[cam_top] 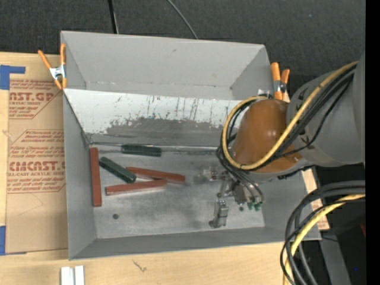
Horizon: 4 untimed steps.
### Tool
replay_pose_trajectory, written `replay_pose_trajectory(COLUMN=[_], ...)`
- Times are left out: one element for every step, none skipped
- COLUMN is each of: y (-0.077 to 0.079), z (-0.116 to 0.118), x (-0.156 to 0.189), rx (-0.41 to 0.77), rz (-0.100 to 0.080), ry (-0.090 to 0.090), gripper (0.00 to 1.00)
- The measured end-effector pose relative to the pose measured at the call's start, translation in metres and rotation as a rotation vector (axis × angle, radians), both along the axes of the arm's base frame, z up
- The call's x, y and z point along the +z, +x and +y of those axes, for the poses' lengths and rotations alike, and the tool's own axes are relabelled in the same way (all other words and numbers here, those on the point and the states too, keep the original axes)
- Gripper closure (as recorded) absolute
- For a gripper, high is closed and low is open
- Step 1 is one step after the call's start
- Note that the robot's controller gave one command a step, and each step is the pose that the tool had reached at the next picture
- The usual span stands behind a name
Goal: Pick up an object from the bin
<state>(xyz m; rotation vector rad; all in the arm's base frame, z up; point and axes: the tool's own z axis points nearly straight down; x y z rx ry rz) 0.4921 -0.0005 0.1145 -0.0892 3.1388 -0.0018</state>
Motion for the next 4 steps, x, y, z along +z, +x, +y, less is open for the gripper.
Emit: replay_pose_trajectory(y=[0.013, 0.034, 0.042, 0.066], z=[0.025, 0.046, 0.053, 0.090], x=[-0.005, -0.004, -0.027, -0.040], rx=[-0.069, -0.107, 0.142, 0.093], rz=[0.002, 0.001, 0.000, -0.010], ry=[0.004, 0.002, 0.001, 0.005], gripper=[0.00, 0.00, 0.00, 1.00])
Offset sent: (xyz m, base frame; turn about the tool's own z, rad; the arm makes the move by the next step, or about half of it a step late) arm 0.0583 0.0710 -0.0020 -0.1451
